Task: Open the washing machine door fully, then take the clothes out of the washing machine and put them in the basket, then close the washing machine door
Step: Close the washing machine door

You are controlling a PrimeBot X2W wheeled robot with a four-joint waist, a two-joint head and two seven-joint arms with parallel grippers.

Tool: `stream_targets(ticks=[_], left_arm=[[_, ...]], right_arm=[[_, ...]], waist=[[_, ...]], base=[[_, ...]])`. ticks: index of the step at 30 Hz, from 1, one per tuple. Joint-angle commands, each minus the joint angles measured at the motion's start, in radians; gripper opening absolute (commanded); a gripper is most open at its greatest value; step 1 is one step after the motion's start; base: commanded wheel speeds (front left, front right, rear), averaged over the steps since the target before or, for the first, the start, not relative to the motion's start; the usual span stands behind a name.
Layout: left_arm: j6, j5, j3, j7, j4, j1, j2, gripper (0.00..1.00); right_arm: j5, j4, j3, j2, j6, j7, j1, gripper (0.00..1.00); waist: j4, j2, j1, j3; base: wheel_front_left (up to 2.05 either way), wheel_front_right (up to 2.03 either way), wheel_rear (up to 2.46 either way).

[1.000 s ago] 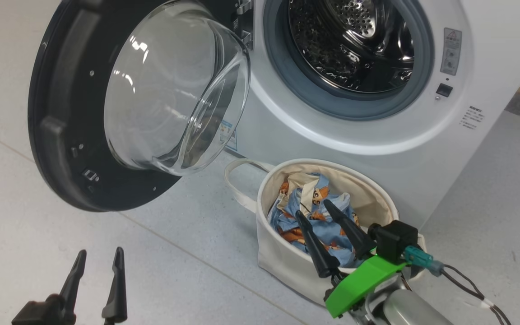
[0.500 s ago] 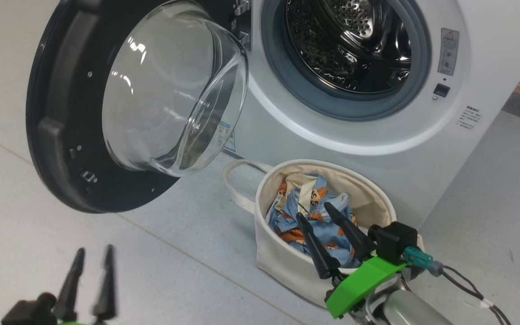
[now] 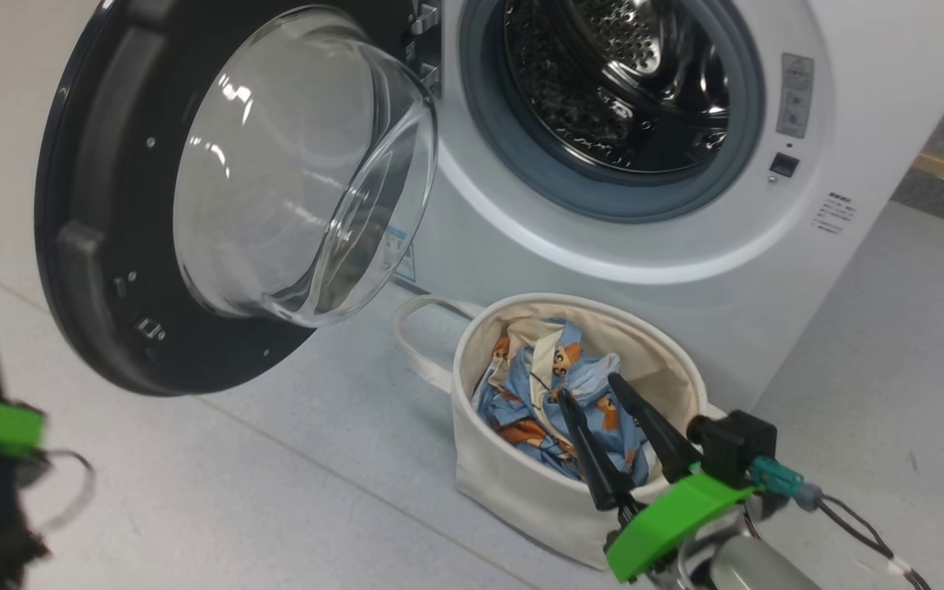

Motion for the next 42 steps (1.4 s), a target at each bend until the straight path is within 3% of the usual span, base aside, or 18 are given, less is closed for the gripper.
stream_targets(ticks=[1,9,21,28,42], left_arm=[[-0.006,-0.017,0.055,0.011,-0.012,-0.072,0.047,0.00],[-0.008,-0.171,0.133,0.141,0.266,-0.276,0.085,0.00],[-0.077,-0.290,0.211,0.217,0.600,-0.454,0.144,0.00],[-0.137,-0.290,0.182,0.266,0.690,-0.479,0.146,0.00],[-0.206,-0.303,0.101,0.416,0.700,-0.475,0.073,0.00]], right_arm=[[-0.009,-0.036,0.001,0.006,0.001,-0.013,-0.004,1.00],[-0.024,-0.052,-0.025,0.002,0.001,-0.013,0.043,1.00],[-0.060,-0.104,-0.051,-0.022,0.001,0.030,0.057,1.00],[-0.069,-0.137,-0.065,-0.038,0.001,0.054,0.063,1.00],[-0.067,-0.146,-0.067,-0.017,0.001,0.051,0.077,1.00]], waist=[[-0.005,-0.0001,0.0000,-0.005],[-0.042,-0.0001,0.0000,-0.030],[-0.175,-0.0001,0.0000,0.010],[-0.202,-0.0001,0.0000,0.024],[-0.148,-0.0001,0.0000,0.007]], base=[[0.00,0.00,0.00],[0.00,0.00,0.00],[0.00,0.00,0.00],[0.00,0.00,0.00],[0.00,0.00,0.00]])
